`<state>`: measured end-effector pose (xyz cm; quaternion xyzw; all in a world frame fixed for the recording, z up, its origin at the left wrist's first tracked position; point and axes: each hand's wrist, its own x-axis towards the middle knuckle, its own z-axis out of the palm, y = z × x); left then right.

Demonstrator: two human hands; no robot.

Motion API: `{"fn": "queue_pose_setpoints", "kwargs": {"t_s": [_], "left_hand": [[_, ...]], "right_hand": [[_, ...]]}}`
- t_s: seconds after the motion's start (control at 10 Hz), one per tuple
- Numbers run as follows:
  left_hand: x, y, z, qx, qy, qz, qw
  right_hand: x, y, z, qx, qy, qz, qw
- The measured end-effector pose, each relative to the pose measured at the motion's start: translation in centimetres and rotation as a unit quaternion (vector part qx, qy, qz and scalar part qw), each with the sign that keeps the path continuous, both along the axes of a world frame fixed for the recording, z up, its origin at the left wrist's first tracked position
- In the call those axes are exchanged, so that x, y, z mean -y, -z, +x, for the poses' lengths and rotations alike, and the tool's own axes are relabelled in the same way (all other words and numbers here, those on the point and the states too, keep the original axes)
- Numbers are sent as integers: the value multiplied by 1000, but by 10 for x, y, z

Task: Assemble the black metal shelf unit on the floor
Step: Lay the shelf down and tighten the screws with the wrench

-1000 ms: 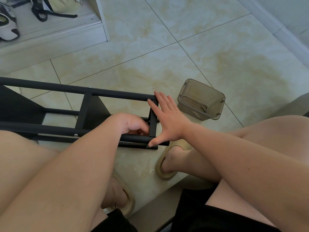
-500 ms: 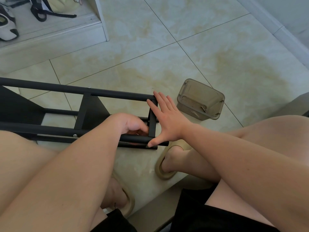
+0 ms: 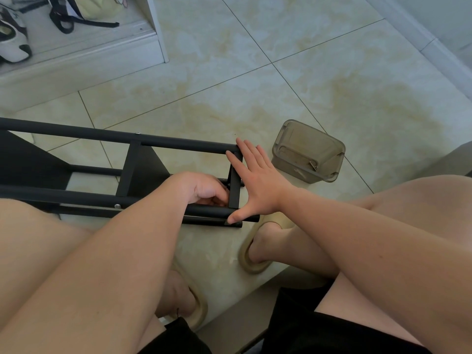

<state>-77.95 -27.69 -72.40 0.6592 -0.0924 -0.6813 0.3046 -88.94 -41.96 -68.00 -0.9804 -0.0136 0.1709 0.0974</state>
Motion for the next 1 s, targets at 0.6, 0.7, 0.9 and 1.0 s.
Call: {"fn": "queue_pose_setpoints", "kwargs": {"t_s": [0.6, 0.7, 0.9, 1.0], "left_hand": [[-2, -10, -5, -43, -4, 8, 999], [-3, -10, -3, -6, 23, 25, 999], [-1, -11, -3, 48, 51, 30, 997], [0, -12, -4, 48, 54, 31, 997]], "right_hand": [[-2, -3, -2, 0, -1, 1, 1000], [-3, -3, -2, 0, -1, 0, 1000], [-2, -1, -2, 1, -2, -1, 1000], [-2, -2, -2, 0, -2, -1, 1000]]}}
